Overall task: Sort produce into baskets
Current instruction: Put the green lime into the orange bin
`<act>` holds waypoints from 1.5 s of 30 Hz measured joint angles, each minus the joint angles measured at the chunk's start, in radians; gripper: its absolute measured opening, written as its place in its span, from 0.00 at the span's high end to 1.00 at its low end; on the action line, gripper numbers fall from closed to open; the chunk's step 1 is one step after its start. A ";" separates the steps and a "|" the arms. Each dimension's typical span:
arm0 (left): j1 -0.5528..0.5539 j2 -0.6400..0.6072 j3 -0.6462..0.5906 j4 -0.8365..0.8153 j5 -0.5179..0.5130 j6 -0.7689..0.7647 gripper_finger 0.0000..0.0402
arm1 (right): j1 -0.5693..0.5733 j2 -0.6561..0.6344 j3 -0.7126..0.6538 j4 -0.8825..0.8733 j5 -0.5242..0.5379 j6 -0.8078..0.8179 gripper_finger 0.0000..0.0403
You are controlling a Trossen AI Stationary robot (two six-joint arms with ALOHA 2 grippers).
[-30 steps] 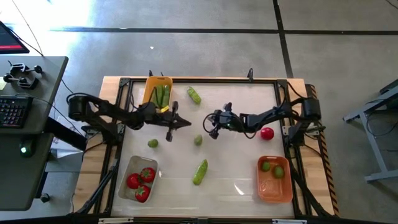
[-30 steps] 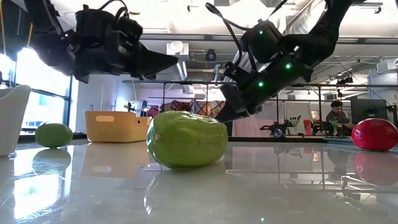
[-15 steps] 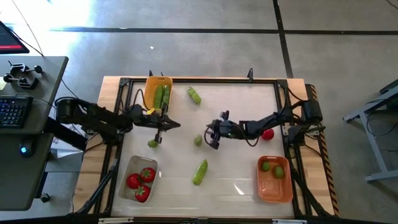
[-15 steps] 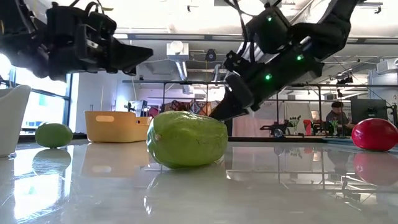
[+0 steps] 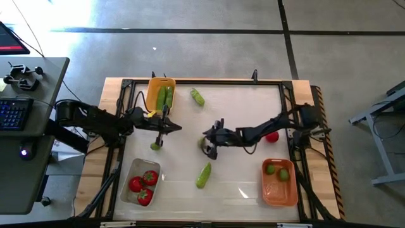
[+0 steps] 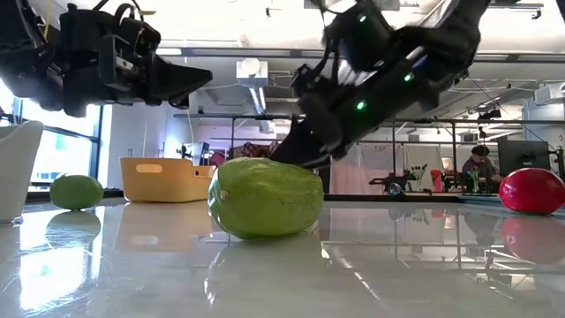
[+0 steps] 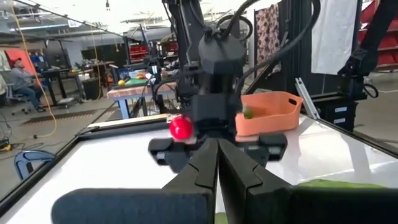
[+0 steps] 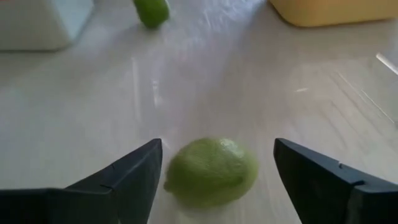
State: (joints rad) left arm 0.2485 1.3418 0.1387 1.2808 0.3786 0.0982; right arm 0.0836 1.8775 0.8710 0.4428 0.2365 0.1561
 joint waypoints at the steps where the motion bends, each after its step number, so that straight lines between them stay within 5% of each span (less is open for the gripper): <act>1: 0.000 0.000 0.000 -0.003 0.000 0.000 1.00 | -0.005 0.017 0.010 0.001 0.000 -0.005 0.25; 14: 0.000 0.000 0.000 -0.026 -0.001 0.000 1.00 | -0.027 0.074 0.051 -0.043 -0.084 -0.025 0.26; 24: 0.000 0.000 0.000 -0.026 -0.003 0.003 1.00 | -0.025 0.057 0.052 -0.131 -0.098 0.023 0.46; 32: 0.000 0.000 0.000 -0.027 -0.011 0.028 1.00 | 0.034 -0.137 0.108 -0.419 -0.008 0.064 0.59; 38: 0.000 0.000 0.000 -0.026 -0.017 0.069 1.00 | 0.170 -0.341 0.137 -0.761 0.083 0.294 0.59; 45: 0.000 0.000 0.001 -0.016 -0.026 0.106 1.00 | 0.396 -0.521 0.158 -1.247 0.190 0.799 0.59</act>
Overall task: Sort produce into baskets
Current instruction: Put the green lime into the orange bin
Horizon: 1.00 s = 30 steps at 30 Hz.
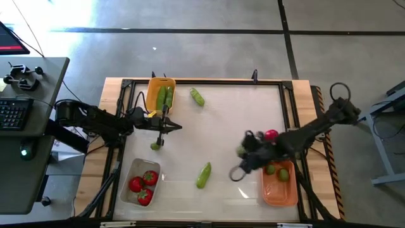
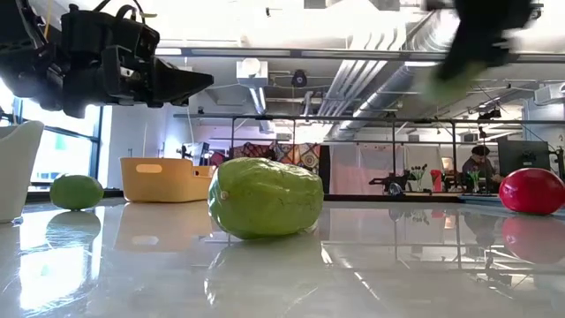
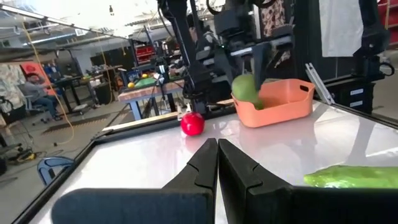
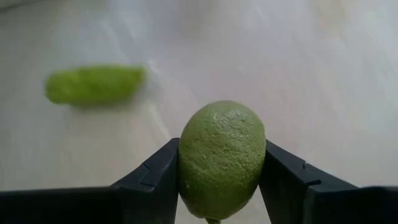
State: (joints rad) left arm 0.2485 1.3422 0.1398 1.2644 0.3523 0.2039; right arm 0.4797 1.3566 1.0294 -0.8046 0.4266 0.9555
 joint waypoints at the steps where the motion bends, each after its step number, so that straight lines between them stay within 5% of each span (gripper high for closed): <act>1: 0.000 0.000 0.000 0.000 0.000 0.001 1.00 | 0.035 -0.017 0.000 -0.070 0.003 0.108 0.59; 6: 0.000 0.000 0.000 0.012 -0.005 0.040 1.00 | 0.253 -0.043 0.000 -0.282 -0.012 0.538 0.59; 16: 0.000 0.000 0.000 0.005 -0.045 0.009 1.00 | 0.537 0.005 0.001 -0.393 -0.149 1.050 0.59; 30: 0.008 0.000 0.028 0.010 -0.049 0.018 1.00 | 0.578 0.138 0.001 -0.387 -0.305 1.236 0.58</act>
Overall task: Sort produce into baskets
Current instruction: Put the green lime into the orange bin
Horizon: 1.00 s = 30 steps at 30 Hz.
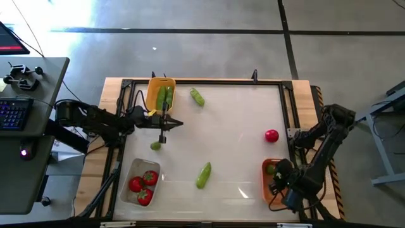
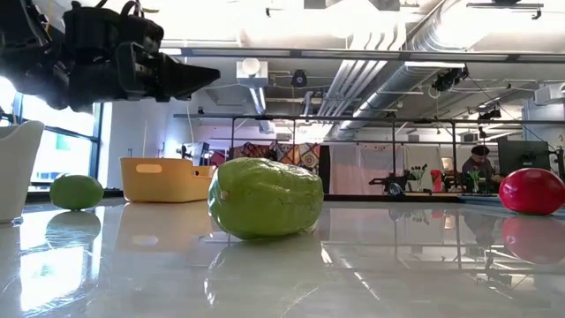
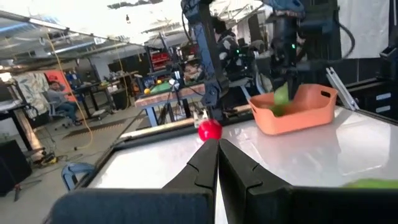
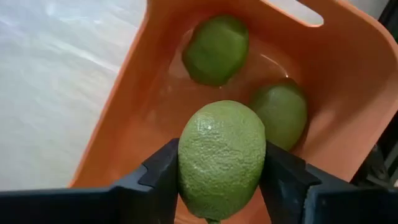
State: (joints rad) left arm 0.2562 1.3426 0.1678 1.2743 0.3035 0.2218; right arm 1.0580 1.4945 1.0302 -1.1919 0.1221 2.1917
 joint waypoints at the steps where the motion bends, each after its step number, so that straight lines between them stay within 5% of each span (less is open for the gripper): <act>1: 0.000 0.000 0.007 0.001 0.000 -0.001 1.00 | -0.004 0.009 0.000 0.001 -0.001 0.000 0.57; 20: 0.000 0.000 0.065 -0.103 0.000 0.021 1.00 | -0.128 0.108 0.000 0.142 -0.002 -0.225 0.54; 30: 0.000 0.000 0.066 -0.087 -0.002 -0.049 1.00 | -0.236 0.109 0.005 0.109 -0.090 -0.467 0.38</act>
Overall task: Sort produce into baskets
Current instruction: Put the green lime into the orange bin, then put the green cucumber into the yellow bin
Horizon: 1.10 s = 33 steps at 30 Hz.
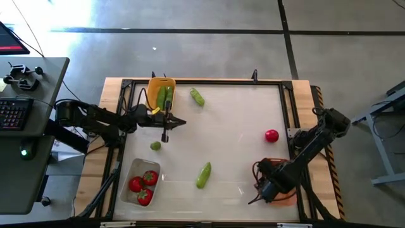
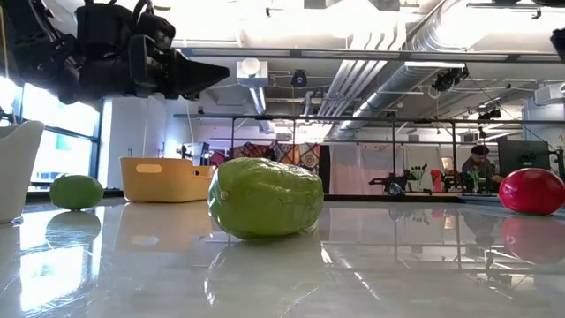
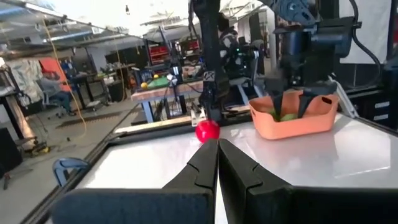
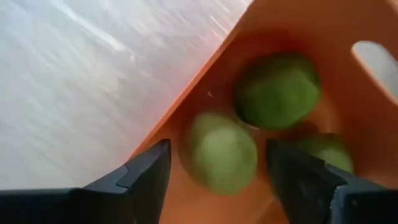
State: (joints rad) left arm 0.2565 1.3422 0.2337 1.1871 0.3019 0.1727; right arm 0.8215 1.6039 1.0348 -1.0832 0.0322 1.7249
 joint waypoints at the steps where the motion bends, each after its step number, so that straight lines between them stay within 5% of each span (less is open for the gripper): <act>1: 0.000 0.000 0.000 -0.007 0.000 -0.003 1.00 | -0.008 -0.001 0.009 -0.013 -0.009 -0.027 0.37; 7: 0.036 0.000 -0.014 -0.004 0.011 -0.062 1.00 | -0.078 -0.005 0.125 -0.186 0.000 -0.222 0.37; 14: 0.115 0.000 -0.061 0.016 0.016 -0.093 1.00 | -0.238 -0.009 0.226 -0.239 0.229 -0.540 0.37; 21: 0.161 0.000 -0.066 0.020 0.021 -0.117 1.00 | -0.503 -0.009 0.226 0.086 0.400 -0.946 0.37; 26: 0.183 0.000 -0.066 0.013 0.021 -0.120 1.00 | -0.691 0.023 0.226 0.385 0.420 -1.255 0.37; 33: 0.189 0.000 -0.066 -0.042 0.020 -0.115 1.00 | -0.870 0.121 0.227 0.652 0.188 -1.513 0.37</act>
State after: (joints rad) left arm 0.4458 1.3426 0.1680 1.1451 0.3222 0.0574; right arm -0.0480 1.7251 1.2613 -0.4309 0.2205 0.2118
